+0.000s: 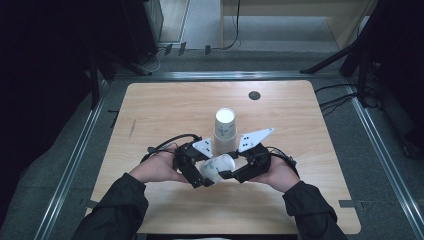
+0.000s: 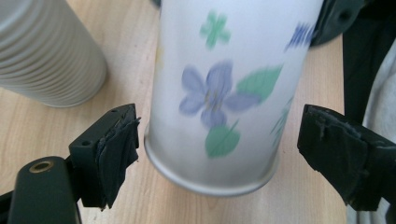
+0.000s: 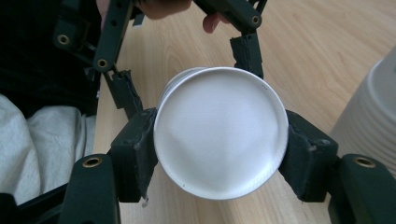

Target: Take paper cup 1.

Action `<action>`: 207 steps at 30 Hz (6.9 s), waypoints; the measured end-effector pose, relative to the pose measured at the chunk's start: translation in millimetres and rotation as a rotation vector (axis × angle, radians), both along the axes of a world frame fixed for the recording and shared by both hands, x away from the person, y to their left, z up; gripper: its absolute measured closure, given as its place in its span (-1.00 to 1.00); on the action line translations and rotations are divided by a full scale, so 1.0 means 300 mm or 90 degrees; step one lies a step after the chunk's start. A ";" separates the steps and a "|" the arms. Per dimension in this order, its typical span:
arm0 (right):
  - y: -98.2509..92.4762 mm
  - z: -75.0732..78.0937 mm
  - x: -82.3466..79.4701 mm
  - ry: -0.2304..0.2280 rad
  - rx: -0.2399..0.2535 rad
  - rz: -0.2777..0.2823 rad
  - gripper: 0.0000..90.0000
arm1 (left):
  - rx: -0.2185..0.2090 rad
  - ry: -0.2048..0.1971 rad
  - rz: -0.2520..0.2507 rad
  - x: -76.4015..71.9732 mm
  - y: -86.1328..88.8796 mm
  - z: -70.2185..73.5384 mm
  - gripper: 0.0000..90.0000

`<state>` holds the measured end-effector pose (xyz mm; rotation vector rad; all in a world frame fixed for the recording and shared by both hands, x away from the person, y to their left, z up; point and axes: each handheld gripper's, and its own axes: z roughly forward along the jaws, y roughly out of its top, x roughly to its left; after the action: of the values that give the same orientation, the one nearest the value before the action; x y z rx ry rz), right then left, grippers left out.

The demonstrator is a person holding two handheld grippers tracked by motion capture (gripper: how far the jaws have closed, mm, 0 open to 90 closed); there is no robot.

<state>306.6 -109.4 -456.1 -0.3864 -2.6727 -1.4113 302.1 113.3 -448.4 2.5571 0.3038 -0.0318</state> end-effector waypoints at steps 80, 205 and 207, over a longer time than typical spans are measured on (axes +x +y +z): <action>0.013 -0.018 -0.007 0.006 0.013 0.021 -0.40 | -0.003 0.012 -0.029 -0.011 0.035 0.018 -0.34; 0.021 -0.026 -0.008 -0.017 -0.021 0.049 -0.24 | -0.067 0.000 -0.006 -0.005 0.063 0.052 -0.71; 0.006 -0.015 -0.003 -0.016 -0.007 0.040 -0.24 | -0.086 -0.002 0.005 0.000 0.075 0.056 -0.71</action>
<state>305.7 -107.5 -460.7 -0.2852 -2.6894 -1.3934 302.1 135.7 -431.5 2.4226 0.2994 -0.0443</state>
